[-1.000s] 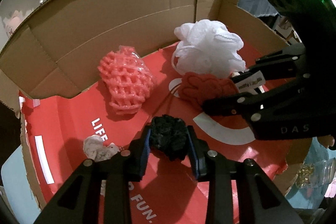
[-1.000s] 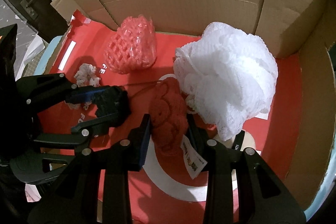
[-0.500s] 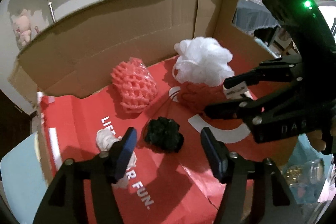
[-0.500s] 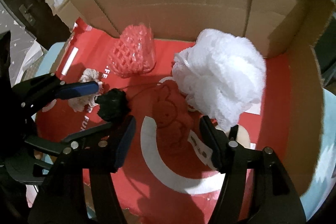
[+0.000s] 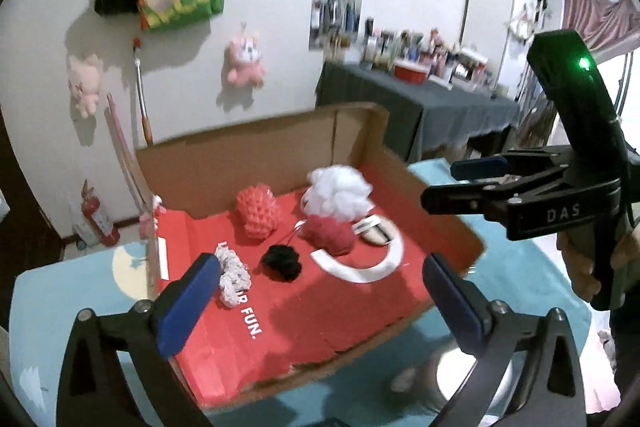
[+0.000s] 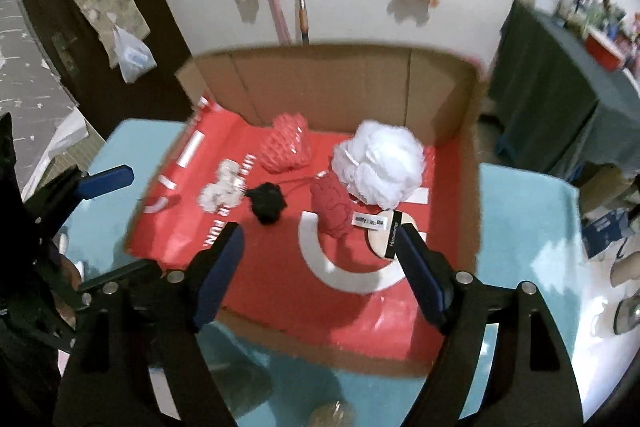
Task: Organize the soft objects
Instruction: 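Lift both tools away from the box and move back over the table items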
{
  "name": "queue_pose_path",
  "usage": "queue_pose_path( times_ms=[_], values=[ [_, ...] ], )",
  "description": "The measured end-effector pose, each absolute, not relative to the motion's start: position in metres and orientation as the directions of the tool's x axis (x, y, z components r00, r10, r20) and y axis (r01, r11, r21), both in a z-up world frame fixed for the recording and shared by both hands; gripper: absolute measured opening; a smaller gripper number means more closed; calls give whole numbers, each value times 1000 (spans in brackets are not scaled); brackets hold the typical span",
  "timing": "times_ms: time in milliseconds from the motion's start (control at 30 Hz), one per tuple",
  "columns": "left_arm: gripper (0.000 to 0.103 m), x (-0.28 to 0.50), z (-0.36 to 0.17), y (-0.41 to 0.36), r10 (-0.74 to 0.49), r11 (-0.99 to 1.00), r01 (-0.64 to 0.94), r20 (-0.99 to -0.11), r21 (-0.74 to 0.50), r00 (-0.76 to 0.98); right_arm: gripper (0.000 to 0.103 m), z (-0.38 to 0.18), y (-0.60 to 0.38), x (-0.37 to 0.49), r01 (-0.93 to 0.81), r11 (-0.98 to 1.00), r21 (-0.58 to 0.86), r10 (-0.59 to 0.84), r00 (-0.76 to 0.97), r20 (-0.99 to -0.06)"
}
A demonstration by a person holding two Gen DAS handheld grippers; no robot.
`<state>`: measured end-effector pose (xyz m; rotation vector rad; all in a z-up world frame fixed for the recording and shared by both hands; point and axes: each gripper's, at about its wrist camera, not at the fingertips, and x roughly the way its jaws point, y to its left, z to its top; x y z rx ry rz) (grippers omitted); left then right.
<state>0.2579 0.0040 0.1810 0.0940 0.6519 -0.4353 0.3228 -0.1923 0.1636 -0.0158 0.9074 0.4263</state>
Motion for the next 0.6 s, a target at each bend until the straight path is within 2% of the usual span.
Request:
queue_pose_path(
  times_ms=[133,300,433,600],
  values=[
    [103,210,202,6,-356,912,410,-514,-9,780,82,193,-199,277,-367,917,158,365,610,-704],
    [103,168,205,8,-318,934,358,-438,11,841,83,220,-206,207,-364,924,121,361,716,-597],
    [103,135,204,10,-290,949,317,-389,6,874,93,230,-208,156,-363,928,85,351,777,-522],
    [103,98,198,9,-247,964,266,-304,24,920,93,227,-207,95,-336,942,15,309,848,-431]
  ],
)
